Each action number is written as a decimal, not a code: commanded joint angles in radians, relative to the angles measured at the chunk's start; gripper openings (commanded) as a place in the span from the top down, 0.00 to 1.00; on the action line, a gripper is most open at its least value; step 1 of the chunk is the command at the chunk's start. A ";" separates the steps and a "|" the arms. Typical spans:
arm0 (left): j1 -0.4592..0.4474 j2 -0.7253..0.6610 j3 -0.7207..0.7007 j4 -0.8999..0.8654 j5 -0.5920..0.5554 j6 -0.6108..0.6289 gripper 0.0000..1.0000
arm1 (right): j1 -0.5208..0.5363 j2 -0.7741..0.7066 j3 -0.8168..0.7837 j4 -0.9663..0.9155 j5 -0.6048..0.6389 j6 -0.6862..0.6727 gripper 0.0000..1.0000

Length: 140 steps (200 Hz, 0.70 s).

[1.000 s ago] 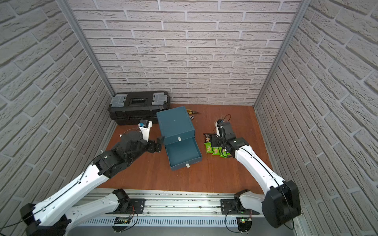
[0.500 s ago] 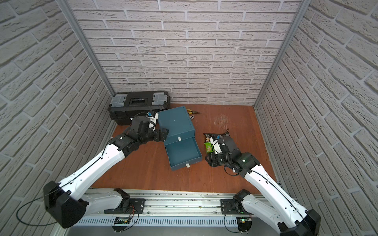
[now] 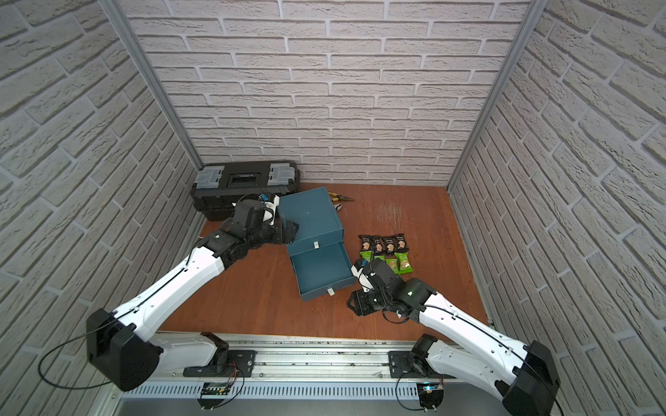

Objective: Take the cookies out of the drawer
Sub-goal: Close the drawer of the storage box.

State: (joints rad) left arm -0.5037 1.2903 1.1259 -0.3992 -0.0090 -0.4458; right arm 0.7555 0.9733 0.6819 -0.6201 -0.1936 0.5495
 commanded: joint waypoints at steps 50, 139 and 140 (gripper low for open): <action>0.008 0.025 -0.039 0.084 0.031 -0.022 0.02 | 0.062 0.147 -0.048 0.534 0.198 0.159 0.68; 0.009 0.041 -0.069 0.121 0.061 -0.022 0.01 | 0.097 0.334 0.163 0.543 0.285 0.069 0.72; 0.009 0.043 -0.069 0.122 0.062 -0.023 0.01 | 0.097 0.337 0.166 0.542 0.287 0.068 0.72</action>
State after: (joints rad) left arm -0.4995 1.3144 1.0847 -0.3042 0.0319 -0.4686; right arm 0.8448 1.2774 0.7906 -0.1333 0.0307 0.6621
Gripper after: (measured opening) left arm 0.985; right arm 0.290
